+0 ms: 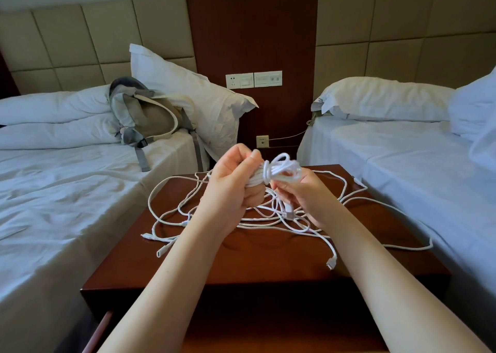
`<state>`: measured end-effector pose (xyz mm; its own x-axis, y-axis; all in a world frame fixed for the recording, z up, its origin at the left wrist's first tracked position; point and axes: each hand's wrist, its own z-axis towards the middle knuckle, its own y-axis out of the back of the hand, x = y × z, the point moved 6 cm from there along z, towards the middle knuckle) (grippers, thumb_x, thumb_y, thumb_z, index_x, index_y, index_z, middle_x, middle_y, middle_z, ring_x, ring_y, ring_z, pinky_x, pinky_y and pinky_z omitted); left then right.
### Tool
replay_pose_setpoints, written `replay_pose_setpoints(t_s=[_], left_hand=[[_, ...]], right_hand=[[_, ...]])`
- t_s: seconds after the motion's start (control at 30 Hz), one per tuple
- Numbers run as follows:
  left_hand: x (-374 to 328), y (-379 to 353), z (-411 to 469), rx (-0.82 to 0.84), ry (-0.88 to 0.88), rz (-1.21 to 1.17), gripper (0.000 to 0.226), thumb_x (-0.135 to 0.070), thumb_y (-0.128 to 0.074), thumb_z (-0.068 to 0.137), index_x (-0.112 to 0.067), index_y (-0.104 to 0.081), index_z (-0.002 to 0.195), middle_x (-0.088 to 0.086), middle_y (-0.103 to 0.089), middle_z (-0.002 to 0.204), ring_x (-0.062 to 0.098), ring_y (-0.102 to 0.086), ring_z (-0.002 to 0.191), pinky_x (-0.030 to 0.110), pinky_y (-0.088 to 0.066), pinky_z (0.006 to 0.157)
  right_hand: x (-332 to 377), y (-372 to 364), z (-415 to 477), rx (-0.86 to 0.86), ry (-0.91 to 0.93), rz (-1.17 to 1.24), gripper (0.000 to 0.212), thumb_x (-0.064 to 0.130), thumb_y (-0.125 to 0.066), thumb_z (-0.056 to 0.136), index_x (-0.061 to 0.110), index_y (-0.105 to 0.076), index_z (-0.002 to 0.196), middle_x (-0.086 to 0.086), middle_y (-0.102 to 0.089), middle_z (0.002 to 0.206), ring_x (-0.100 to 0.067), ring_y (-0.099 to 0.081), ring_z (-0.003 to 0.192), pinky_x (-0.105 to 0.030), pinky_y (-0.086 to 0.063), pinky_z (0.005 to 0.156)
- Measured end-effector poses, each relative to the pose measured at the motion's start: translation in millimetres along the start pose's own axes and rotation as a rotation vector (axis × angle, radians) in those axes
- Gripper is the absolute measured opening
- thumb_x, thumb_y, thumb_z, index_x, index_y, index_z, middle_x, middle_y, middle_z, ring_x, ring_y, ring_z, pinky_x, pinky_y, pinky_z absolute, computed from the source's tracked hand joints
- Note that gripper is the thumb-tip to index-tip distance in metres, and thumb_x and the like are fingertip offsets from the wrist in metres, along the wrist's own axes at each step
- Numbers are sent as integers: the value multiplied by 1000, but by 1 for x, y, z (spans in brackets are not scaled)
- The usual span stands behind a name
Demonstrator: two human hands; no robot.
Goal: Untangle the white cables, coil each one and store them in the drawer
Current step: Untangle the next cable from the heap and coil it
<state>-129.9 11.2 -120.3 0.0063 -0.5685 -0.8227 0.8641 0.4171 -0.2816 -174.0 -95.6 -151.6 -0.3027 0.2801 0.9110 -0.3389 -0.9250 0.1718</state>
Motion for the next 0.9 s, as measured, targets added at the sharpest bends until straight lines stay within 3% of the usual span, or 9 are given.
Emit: replay_pose_setpoints(t_s=[0.13, 0.27, 0.37, 0.47, 0.63, 0.77, 0.9], left_hand=[[13, -10, -6, 128, 96, 77, 19, -15, -49, 85, -9, -37, 72, -1, -37, 46, 4, -26, 33, 11, -24, 35], [23, -14, -8, 214, 176, 207, 17, -15, -51, 86, -14, -43, 71, -2, -38, 47, 5, -26, 36, 13, -22, 36], [21, -14, -10, 220, 168, 439, 32, -13, -53, 93, -27, -50, 64, -3, -40, 50, 7, -27, 39, 16, -23, 38], [16, -7, -9, 127, 134, 686, 21, -17, -52, 95, -23, -49, 75, -3, -42, 53, 8, -30, 42, 20, -25, 40], [22, 8, -4, -69, 176, 855, 11, -23, -48, 96, -20, -47, 86, -10, -43, 48, 9, -33, 45, 22, -27, 42], [33, 23, 1, -273, 253, 744, 15, -21, -44, 97, -17, -47, 84, 0, -45, 65, 9, -38, 48, 19, -28, 39], [26, 45, -1, -502, 250, 541, 12, -19, -41, 98, -9, -48, 95, 1, -42, 62, 7, -36, 41, 17, -27, 33]], right_hand=[[8, 11, 1, -57, 40, 79, 25, 23, -62, 86, 26, -62, 60, 7, -53, 57, -4, -48, 53, -19, -42, 58], [26, 29, 4, -169, 161, 7, 28, 17, -56, 91, 15, -57, 64, 2, -46, 53, -5, -43, 53, -14, -40, 60], [28, 30, 4, -184, 182, -43, 29, 16, -57, 92, 15, -57, 63, 5, -44, 51, -4, -42, 52, -12, -39, 61], [30, 31, 4, -215, 180, -94, 31, 20, -56, 94, 14, -57, 63, 5, -42, 50, -4, -41, 52, -12, -39, 61], [43, 24, -1, -202, 195, -213, 33, 18, -55, 94, 15, -56, 62, 14, -42, 43, 0, -44, 48, -9, -38, 56], [47, 15, -3, -182, 213, -321, 29, 16, -53, 95, 9, -59, 68, 11, -47, 49, -2, -43, 50, -15, -36, 52], [45, -18, -6, -30, 253, -499, 23, 13, -54, 92, 13, -57, 70, 1, -48, 55, -9, -40, 50, -27, -34, 49]])
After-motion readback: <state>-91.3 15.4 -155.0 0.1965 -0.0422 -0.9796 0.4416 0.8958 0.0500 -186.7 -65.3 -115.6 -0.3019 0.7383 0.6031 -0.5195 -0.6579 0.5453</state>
